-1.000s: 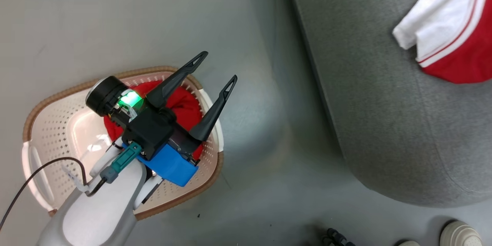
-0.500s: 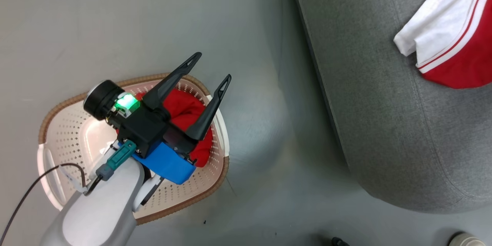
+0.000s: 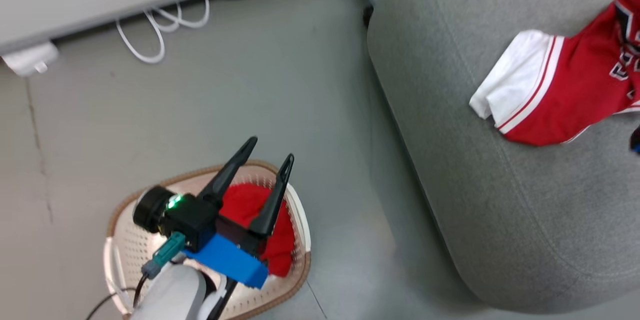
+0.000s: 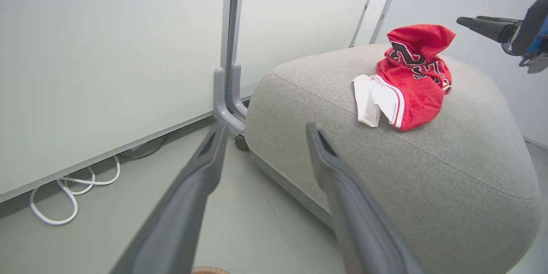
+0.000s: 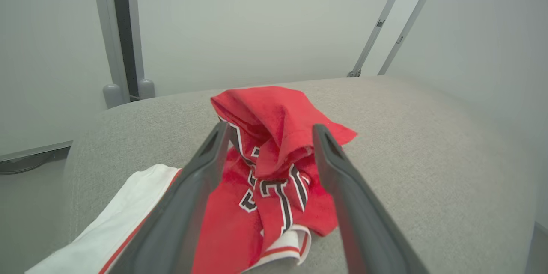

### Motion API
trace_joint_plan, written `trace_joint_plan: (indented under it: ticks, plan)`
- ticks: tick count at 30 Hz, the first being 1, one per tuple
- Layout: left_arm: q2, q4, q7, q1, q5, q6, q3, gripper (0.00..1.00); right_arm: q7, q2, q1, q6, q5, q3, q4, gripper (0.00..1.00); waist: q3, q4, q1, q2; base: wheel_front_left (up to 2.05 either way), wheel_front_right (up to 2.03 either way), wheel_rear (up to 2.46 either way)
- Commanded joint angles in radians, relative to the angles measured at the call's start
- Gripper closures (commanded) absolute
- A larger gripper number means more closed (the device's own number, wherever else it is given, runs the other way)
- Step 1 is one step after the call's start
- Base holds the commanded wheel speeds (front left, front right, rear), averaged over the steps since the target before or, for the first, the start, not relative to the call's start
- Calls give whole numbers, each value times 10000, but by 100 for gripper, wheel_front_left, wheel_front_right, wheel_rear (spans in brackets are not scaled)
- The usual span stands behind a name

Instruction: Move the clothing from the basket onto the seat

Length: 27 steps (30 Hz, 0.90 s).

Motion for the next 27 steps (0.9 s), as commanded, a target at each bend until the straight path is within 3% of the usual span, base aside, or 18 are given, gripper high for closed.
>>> trace_joint_plan:
  ticks: [1,12,21,27]
  plan:
    - [-65,63,-30,324,-56,-15,126,0,-20,141,449,-10,69,145,-114,0,-1164,322,3,0,0,0,0]
    - [-674,264,-29,2278,116,35,1575,0,564,1299,3800,-10,685,1489,-3079,0,-2989,1285,3,0,0,0,0]
    - [-1027,381,-30,3064,265,37,2517,0,1017,2203,5928,-10,796,2293,-5426,0,-3603,2238,3,0,0,0,0]
    - [-1253,437,-29,3358,395,84,3042,0,1160,2479,6957,-10,860,2863,-6261,0,-3840,2695,3,0,0,0,0]
